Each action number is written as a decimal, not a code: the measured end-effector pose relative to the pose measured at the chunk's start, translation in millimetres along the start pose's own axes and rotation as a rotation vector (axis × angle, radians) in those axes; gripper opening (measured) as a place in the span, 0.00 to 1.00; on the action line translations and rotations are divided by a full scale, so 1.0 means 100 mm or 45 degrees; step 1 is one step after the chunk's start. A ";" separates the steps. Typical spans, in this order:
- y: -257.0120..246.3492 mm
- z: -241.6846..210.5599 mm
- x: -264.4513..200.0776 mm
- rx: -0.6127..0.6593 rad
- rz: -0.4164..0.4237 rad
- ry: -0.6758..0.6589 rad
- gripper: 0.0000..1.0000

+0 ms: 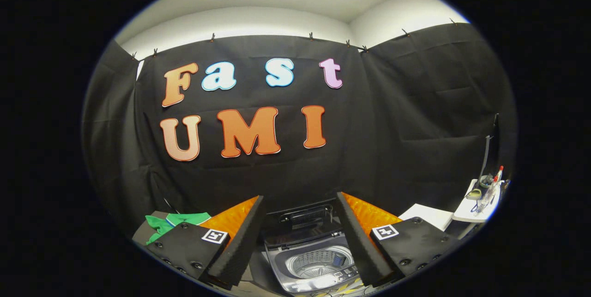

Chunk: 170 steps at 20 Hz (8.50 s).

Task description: Put the clothes into the washing machine and then close the washing machine lid.

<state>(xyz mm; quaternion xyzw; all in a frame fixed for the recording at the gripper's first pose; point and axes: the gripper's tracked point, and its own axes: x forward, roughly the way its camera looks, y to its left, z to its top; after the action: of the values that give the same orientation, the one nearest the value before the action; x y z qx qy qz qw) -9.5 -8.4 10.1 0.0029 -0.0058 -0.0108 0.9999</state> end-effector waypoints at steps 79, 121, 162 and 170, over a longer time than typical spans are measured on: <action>2.77 -2.26 -0.19 -0.163 0.706 0.721 0.17; -0.73 -1.20 1.32 0.058 0.002 0.556 0.16; -1.25 -4.26 1.89 0.023 0.243 1.323 0.16; -1.35 -4.73 1.75 0.029 0.183 1.467 0.17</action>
<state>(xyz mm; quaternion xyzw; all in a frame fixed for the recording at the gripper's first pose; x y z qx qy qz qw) 167.6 -144.9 -461.8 0.0188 0.5391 0.0604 0.8399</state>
